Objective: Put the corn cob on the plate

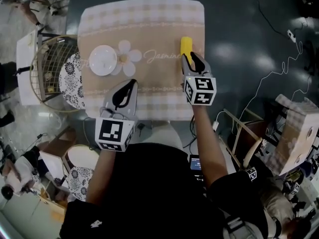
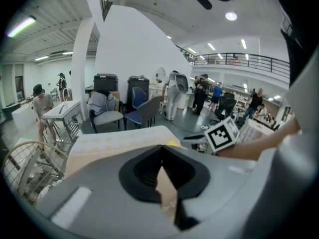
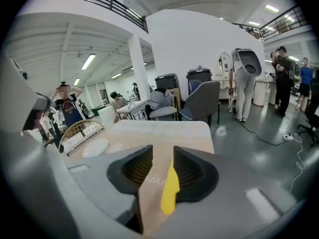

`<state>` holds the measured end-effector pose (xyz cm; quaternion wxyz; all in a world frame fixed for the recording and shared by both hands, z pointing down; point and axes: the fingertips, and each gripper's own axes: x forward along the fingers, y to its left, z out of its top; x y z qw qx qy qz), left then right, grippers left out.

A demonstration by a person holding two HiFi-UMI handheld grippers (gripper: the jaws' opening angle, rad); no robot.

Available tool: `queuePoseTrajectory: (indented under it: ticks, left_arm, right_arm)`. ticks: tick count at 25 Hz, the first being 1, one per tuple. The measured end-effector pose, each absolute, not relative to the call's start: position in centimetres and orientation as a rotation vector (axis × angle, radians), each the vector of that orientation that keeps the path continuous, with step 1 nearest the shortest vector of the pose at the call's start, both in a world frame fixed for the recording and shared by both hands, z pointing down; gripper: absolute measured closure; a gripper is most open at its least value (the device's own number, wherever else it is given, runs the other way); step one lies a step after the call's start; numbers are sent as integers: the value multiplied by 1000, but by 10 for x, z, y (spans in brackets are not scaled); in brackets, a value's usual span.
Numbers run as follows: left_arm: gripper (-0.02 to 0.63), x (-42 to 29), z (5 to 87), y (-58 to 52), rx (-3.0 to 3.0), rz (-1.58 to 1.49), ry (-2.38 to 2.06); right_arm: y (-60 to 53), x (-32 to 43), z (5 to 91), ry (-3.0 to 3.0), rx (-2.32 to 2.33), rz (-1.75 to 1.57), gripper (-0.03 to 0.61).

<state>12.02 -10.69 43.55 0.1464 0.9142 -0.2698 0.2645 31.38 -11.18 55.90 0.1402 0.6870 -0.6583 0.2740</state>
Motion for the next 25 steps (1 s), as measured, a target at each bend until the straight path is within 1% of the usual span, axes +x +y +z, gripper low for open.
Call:
queuePoseTrajectory:
  ticks: [3,6,8,10,20,25]
  left_arm:
    - [609,113,441,-105,2626,786,-767]
    - [609,109,443,-106,2621,806,-757]
    - [609,108,445,-108,2619,815,-752]
    - [609,107,448,-110,2621,821,-746]
    - [609,102,463,-112,2608,871,-715]
    - [607,117,464,-109,2608,892,-703]
  right_arm:
    - [-117,323,579,-1813,2003,790,416]
    - [-121,329,597,-1748,2008,805,379]
    - [-124,331,608,-1718,2007,816,369]
    - [-127,332,621,-1689,2002,828,345]
    - [-132,339,667,-1563,1987,916,321]
    - [-132,350,675,-1513,1962,928,319]
